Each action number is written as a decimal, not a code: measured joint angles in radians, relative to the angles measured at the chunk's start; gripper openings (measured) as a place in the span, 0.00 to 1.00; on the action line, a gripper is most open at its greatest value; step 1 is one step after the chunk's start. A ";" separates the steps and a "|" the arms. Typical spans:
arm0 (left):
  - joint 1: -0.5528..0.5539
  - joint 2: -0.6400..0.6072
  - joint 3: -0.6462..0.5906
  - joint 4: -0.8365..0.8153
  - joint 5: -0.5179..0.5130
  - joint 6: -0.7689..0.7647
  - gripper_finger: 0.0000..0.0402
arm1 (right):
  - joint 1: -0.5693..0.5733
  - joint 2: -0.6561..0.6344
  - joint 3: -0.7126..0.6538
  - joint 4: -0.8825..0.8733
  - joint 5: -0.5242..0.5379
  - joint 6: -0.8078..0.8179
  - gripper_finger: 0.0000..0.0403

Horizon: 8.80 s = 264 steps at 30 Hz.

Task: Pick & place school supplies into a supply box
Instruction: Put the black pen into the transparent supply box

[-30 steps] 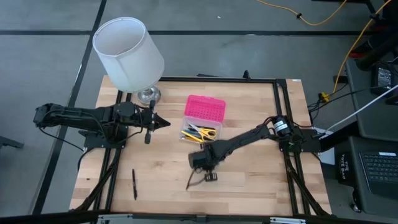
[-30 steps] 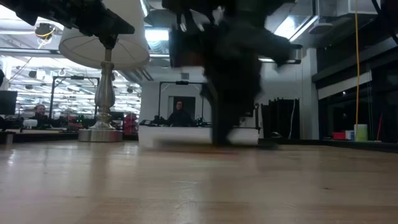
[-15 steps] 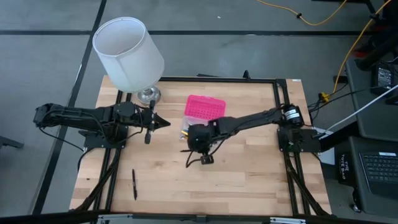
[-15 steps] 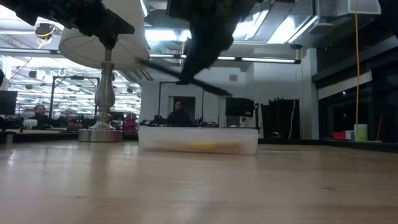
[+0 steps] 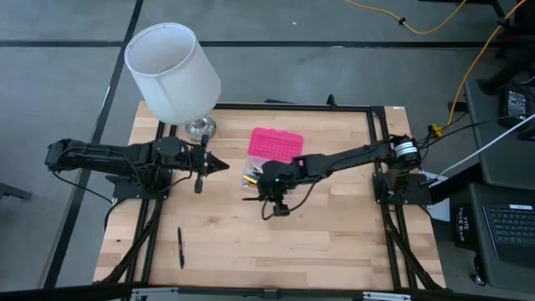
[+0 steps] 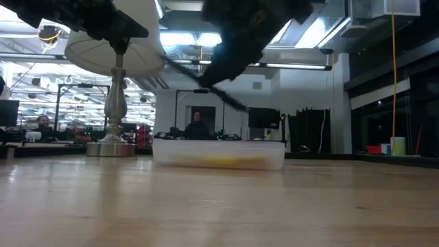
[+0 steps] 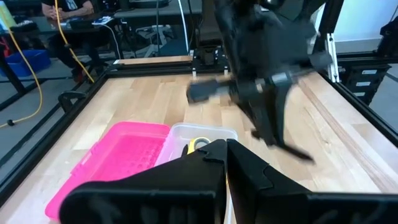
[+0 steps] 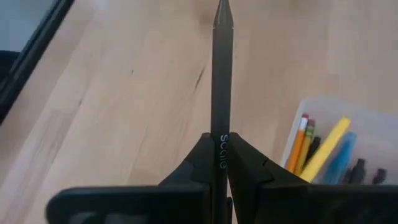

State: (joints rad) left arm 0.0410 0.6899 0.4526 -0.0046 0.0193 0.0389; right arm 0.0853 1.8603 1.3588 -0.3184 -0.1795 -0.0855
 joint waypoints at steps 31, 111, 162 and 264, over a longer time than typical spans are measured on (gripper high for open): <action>0.000 0.006 0.000 0.007 0.000 0.000 0.01 | -0.167 -0.315 -0.402 0.281 0.250 0.163 0.08; -0.181 0.093 0.121 -0.270 -0.290 -0.327 0.00 | -0.206 -0.077 -0.344 0.394 0.264 0.004 0.03; -0.699 0.544 0.495 -1.195 0.072 -1.931 0.01 | -0.237 -0.077 -0.366 0.481 -0.015 -0.194 0.07; -1.003 0.946 0.494 -0.887 -0.049 -2.397 0.32 | -0.196 -0.076 -0.366 0.693 -0.087 0.025 0.07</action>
State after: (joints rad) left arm -0.9623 1.6354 0.9466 -0.8916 -0.0296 -2.3581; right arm -0.1104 1.7840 0.9924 0.3744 -0.2665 -0.0601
